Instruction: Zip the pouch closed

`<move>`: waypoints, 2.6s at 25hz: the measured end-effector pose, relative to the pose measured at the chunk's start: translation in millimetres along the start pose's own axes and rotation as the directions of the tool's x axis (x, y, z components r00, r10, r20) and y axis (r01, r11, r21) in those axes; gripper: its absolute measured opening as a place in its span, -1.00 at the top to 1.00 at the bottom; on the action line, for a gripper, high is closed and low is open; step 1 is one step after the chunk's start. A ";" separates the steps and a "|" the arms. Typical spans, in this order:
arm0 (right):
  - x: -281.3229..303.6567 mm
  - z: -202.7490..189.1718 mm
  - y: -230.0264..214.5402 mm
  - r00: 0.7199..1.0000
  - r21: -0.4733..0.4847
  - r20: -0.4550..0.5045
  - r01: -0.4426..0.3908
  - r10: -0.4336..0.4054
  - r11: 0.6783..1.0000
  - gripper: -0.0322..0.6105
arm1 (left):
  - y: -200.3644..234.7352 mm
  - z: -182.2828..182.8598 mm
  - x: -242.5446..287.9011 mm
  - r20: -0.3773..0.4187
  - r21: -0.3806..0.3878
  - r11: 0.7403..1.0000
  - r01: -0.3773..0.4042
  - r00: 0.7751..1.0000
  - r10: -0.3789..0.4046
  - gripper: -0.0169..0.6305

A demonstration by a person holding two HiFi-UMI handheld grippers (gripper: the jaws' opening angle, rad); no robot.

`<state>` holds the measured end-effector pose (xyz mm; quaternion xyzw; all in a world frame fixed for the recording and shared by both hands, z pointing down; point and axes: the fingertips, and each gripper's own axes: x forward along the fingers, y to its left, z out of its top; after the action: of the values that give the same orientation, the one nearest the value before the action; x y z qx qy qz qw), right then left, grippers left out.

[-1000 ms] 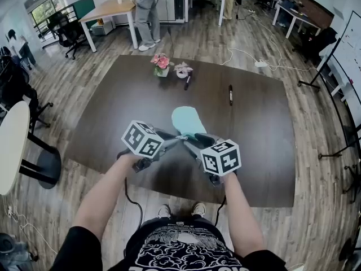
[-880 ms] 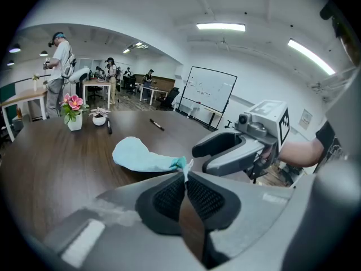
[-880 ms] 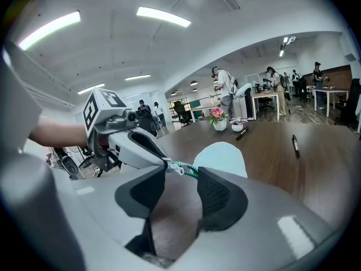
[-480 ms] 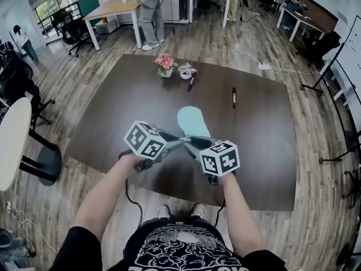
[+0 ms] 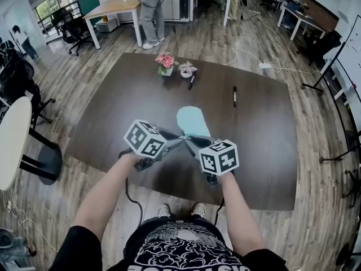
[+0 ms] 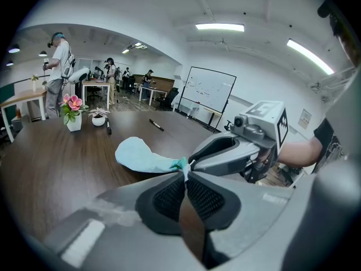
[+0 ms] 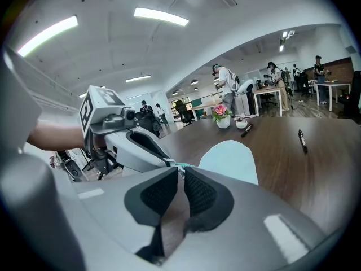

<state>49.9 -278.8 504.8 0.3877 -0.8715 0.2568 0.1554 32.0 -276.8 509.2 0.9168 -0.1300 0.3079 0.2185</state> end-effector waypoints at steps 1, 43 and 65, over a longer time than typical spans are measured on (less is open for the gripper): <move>0.1 -0.1 0.0 1.000 0.001 0.000 0.002 -0.002 1.000 0.80 | 0.5 -0.1 -0.2 0.000 -0.001 1.000 -0.003 1.000 0.003 0.88; 6.9 8.9 2.0 0.998 0.061 0.047 0.050 -0.052 0.997 0.87 | 17.8 -0.8 -27.5 0.047 -0.011 0.998 -0.068 0.997 0.069 0.88; 3.7 10.3 -5.7 0.995 0.058 0.041 0.088 -0.090 0.994 0.87 | 27.8 -2.2 -32.5 0.065 -0.036 0.994 -0.105 0.992 0.108 0.88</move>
<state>51.0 -290.1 499.9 0.4359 -0.8490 0.2653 0.1368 -4.8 -296.6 499.5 0.9146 -0.1910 0.2861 0.2124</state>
